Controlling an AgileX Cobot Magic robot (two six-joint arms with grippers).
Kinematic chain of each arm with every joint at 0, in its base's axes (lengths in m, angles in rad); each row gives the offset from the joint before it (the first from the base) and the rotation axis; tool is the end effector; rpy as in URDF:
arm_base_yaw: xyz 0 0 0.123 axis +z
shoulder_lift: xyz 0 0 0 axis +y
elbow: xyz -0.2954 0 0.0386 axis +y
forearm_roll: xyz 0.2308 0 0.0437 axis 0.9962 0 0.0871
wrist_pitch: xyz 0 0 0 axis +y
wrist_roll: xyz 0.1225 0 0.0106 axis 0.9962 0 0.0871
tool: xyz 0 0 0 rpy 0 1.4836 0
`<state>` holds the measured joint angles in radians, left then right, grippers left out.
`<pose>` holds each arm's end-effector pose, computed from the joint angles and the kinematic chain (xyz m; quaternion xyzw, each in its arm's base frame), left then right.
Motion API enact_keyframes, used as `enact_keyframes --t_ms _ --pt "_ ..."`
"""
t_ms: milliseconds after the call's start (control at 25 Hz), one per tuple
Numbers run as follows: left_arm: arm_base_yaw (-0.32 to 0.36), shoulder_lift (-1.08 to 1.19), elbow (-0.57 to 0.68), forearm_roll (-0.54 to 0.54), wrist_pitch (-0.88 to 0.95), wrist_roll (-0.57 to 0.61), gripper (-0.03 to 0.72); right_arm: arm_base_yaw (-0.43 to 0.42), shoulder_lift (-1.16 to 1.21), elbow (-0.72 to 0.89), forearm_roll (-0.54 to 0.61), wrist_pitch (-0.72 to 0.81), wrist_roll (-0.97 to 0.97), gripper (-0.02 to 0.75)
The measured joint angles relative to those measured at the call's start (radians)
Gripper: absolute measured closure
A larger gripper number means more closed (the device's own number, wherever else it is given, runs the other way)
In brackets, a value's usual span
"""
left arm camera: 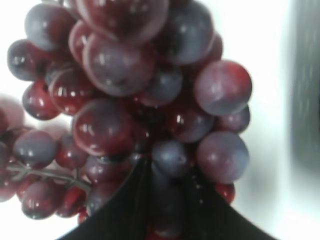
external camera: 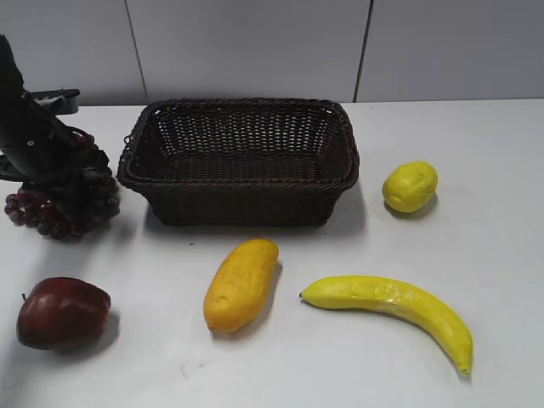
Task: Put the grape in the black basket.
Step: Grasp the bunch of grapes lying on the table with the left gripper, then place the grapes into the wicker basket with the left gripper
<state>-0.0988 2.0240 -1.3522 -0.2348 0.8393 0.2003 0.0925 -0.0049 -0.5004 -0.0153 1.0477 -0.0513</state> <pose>0.3872 -0.0598 0.1427 0.0767 0.9901 -0.0889 0.0775 -0.0042 -0.0020 0.2560 -0.0607 0.8462 0.0033 0.5293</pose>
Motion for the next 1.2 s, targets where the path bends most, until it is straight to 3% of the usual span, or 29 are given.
enact_keyframes --t_ms 480,800,960,1200 --pt "0.0 -0.279 -0.02 0.079 -0.062 0.0 0.571 0.0 0.0 0.0 0.0 0.0 0.0 0.238" --pt "-0.011 -0.409 -0.157 0.076 -0.075 0.0 0.576 0.0 0.0 0.0 0.0 0.0 -0.001 0.238" --pt "-0.077 -0.419 -0.239 0.06 -0.093 0.0 0.576 0.0 0.0 0.0 0.0 0.0 -0.001 0.238" --pt "-0.25 -0.419 -0.266 0.049 -0.249 -0.001 0.579 0.0 0.0 0.0 0.0 0.0 -0.001 0.238"
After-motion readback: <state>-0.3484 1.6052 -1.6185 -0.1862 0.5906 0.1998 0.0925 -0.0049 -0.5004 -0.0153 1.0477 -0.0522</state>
